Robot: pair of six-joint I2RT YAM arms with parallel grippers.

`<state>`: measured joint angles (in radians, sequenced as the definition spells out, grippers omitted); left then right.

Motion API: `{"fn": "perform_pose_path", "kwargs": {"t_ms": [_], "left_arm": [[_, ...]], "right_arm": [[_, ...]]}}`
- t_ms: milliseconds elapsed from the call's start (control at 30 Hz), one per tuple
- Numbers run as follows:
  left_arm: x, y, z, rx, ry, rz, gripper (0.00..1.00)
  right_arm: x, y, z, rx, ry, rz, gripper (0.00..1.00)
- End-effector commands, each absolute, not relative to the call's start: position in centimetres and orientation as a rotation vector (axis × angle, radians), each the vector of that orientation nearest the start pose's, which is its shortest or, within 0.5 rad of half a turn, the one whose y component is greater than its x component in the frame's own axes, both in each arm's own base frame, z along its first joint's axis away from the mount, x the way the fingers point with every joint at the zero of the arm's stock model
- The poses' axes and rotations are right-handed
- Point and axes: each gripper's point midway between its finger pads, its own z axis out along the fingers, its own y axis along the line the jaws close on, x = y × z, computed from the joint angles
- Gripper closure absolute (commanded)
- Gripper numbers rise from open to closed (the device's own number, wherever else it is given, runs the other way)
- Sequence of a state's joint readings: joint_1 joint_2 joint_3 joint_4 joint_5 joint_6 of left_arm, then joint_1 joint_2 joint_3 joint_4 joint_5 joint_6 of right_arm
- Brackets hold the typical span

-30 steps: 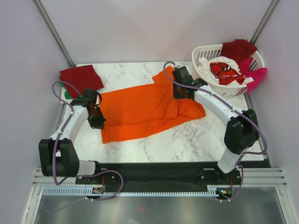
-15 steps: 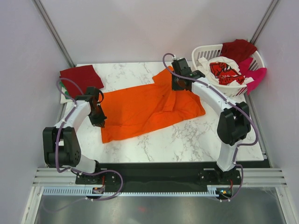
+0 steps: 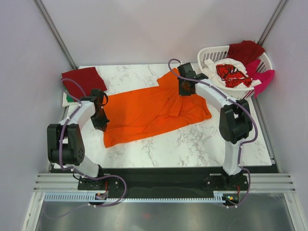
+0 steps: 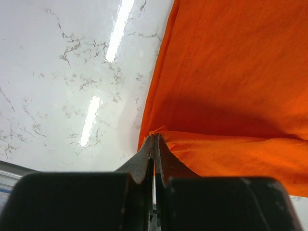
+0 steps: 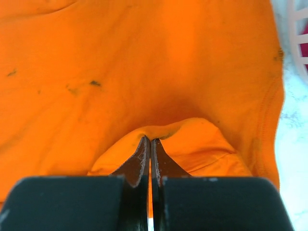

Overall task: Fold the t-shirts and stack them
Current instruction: Fold the tshirt

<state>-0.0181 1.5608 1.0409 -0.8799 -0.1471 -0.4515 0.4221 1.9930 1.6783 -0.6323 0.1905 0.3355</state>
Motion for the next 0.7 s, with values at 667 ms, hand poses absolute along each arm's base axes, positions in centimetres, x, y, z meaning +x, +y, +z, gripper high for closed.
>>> {"fn": "perform_pose_path", "kwargs": {"t_ms": [667], "left_arm": [[30.5, 0.8, 6.5, -0.543, 2.782, 0.121, 0.70]], "right_arm": [[49.0, 16.4, 13.4, 0.129, 2.406, 0.103, 0.91]]}}
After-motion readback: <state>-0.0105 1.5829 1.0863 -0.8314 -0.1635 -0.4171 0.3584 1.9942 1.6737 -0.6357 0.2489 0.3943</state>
